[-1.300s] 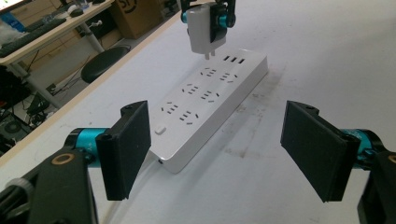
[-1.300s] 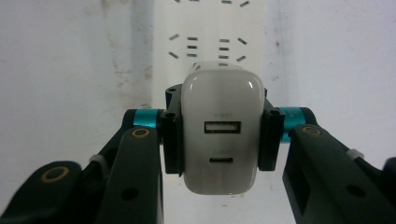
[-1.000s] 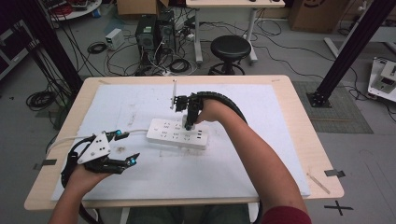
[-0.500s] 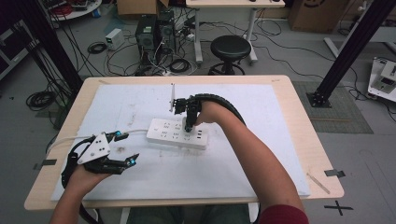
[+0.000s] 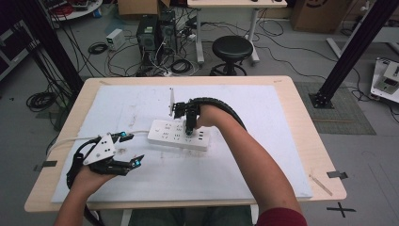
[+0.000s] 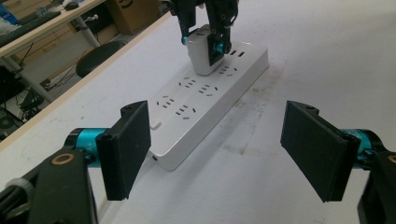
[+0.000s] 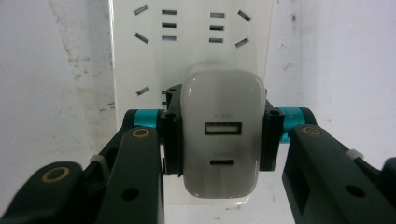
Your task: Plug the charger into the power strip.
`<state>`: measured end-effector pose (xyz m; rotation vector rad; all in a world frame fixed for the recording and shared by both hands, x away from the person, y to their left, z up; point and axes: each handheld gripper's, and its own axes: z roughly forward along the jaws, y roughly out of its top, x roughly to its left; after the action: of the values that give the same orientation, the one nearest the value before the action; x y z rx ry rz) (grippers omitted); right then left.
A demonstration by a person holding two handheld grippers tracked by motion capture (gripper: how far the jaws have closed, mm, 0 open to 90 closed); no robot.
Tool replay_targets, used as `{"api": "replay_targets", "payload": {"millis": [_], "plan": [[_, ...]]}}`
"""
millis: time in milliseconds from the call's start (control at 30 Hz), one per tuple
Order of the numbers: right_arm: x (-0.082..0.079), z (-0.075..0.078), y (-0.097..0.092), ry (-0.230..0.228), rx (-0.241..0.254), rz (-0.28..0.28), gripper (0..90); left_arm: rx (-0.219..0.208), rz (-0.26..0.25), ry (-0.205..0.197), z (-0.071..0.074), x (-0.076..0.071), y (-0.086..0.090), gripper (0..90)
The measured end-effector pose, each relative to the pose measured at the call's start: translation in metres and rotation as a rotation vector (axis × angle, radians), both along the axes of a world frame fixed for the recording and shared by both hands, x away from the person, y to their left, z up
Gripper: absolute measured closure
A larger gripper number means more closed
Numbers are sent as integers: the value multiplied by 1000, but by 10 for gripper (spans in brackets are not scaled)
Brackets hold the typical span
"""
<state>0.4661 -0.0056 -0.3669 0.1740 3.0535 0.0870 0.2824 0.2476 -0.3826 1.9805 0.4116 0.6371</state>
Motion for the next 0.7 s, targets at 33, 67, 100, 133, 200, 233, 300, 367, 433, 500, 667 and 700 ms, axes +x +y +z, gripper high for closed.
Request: {"api": "replay_targets", "payload": {"millis": [33, 67, 100, 133, 200, 233, 300, 367, 433, 500, 667, 700], "plan": [[0, -1, 0, -2, 9, -2, 637, 1, -1, -4, 0, 0, -1, 243], [0, -1, 1, -8, -1, 5, 637, -5, -1, -3, 0, 0, -2, 243], [-2, -2, 2, -10, -11, -9, 638, -3, -3, -1, 1, 0, -2, 243], [-1, -3, 2, -5, -9, -9, 637, 3, -5, -5, 1, 0, -3, 243], [1, -3, 1, 0, -6, -2, 637, 7, -9, -7, 2, -1, -4, 243], [1, -3, 2, 1, -11, -12, 637, 9, -10, -6, 2, -1, -4, 243], [2, -3, 1, 8, -1, -9, 636, 7, -7, -3, 1, -1, -4, 243], [3, -3, 0, 11, 0, -9, 633, 8, -6, 2, 0, -1, -3, 243], [4, -3, -1, 22, 14, -28, 627, 5, -6, 4, -1, -1, -2, 243], [5, -2, -5, 20, 25, -40, 452, 11, -2, 6, 0, -1, 2, 243], [1, 17, -27, 41, 222, -129, 406, -2, 3, 5, 3, 3, 3, 243], [-2, 21, -31, 45, 267, -137, 389, 6, -1, 5, 4, 4, 2, 243]]}}
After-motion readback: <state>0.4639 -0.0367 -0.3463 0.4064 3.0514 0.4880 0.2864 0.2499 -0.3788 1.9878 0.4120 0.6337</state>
